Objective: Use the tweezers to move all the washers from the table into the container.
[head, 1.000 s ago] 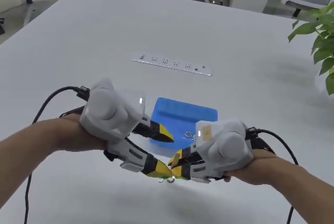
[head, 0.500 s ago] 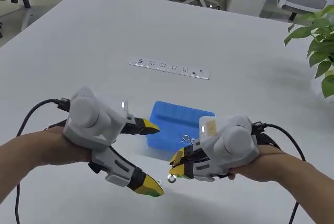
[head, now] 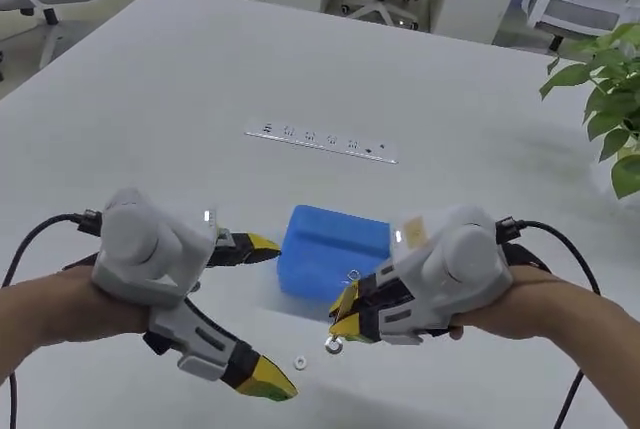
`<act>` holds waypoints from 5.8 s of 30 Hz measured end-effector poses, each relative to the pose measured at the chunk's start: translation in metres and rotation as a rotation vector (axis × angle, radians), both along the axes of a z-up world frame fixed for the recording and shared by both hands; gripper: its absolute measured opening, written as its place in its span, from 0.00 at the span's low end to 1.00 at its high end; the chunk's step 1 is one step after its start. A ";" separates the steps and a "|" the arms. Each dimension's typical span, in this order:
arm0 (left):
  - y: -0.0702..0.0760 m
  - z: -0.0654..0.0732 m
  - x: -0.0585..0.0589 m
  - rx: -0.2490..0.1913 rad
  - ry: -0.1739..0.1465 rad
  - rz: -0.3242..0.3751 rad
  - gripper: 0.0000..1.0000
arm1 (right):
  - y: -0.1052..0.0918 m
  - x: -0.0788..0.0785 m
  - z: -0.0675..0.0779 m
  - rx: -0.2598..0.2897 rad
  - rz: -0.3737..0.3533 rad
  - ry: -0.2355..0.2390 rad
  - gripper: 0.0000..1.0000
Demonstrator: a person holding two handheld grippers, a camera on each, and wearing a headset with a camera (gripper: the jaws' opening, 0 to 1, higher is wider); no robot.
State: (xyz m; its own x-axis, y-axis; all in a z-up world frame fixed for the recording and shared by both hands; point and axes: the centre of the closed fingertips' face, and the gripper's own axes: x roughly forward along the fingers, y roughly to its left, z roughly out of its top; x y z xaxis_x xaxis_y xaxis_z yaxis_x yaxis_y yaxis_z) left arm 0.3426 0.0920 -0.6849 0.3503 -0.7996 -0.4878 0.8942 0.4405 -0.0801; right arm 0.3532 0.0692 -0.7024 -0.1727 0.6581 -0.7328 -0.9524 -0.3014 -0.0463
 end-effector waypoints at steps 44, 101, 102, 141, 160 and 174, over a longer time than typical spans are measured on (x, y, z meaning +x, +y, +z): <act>0.020 0.025 0.015 -0.082 -0.035 0.099 0.99 | 0.021 0.084 0.001 0.017 -0.117 -0.033 0.08; 0.013 0.031 0.055 -0.081 -0.052 0.062 0.68 | 0.028 0.119 -0.060 -0.021 -0.192 -0.043 0.08; 0.011 0.032 0.057 -0.078 -0.055 0.060 0.64 | 0.028 0.119 -0.060 -0.021 -0.193 -0.043 0.08; -0.017 0.012 0.117 0.050 -0.132 -0.087 0.12 | 0.030 0.113 -0.059 -0.019 -0.126 -0.071 0.08; -0.022 -0.003 0.120 0.088 -0.137 -0.131 0.06 | 0.029 0.110 -0.060 -0.014 -0.087 -0.080 0.09; -0.029 0.000 0.115 0.126 -0.169 -0.162 0.04 | 0.029 0.111 -0.060 -0.017 -0.063 -0.105 0.12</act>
